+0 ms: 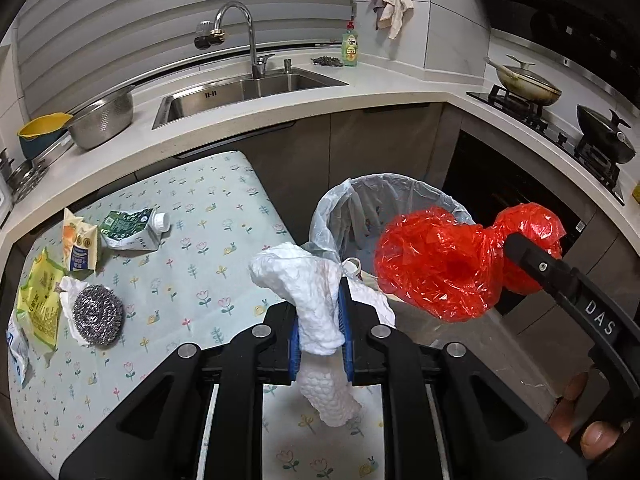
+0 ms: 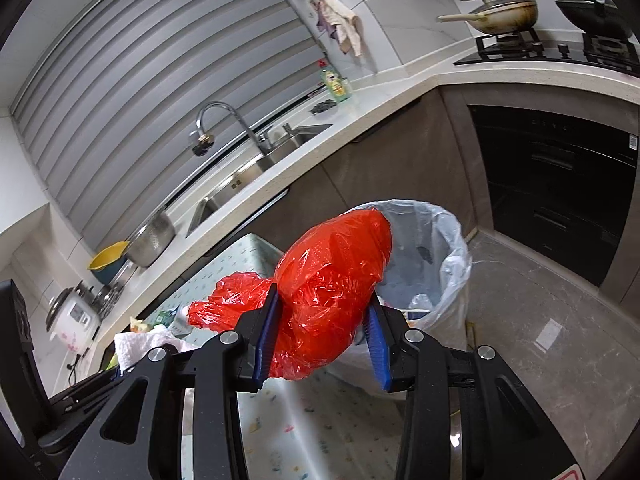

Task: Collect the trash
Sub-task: 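Carry the tissue and red bag over the bin and open both tools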

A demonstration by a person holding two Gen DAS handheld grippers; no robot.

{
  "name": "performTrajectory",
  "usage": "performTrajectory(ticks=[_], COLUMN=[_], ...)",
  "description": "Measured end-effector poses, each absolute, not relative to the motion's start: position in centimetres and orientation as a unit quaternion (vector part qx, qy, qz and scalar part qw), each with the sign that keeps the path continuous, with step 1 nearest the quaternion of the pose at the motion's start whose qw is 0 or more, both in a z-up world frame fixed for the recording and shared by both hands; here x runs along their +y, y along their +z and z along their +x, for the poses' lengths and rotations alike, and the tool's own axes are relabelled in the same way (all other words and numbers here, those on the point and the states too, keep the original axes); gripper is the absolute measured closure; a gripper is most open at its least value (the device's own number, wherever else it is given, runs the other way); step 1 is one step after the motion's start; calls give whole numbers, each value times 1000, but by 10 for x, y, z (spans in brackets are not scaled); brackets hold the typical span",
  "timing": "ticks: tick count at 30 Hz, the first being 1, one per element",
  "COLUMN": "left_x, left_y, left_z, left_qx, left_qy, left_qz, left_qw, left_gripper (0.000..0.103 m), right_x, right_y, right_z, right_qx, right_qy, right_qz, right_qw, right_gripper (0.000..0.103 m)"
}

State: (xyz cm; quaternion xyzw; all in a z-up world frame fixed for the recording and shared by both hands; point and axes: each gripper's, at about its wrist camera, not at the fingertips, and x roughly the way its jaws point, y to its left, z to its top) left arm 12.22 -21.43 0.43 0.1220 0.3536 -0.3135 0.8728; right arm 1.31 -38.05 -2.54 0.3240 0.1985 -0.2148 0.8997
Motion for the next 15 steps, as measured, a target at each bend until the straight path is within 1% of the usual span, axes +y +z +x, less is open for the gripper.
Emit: performTrajectory(ticks=[15], left_x=[-292], left_y=[-13], left_z=[178], left_qx=[379], left_qy=[-364], left_qz=[106], left_qw=[844], left_gripper=[87], right_x=[-444], right_y=[-58], right_z=[44], right_qx=[221], right_qy=[-270], right_qz=[319], right_qw=[881], right_gripper=[65])
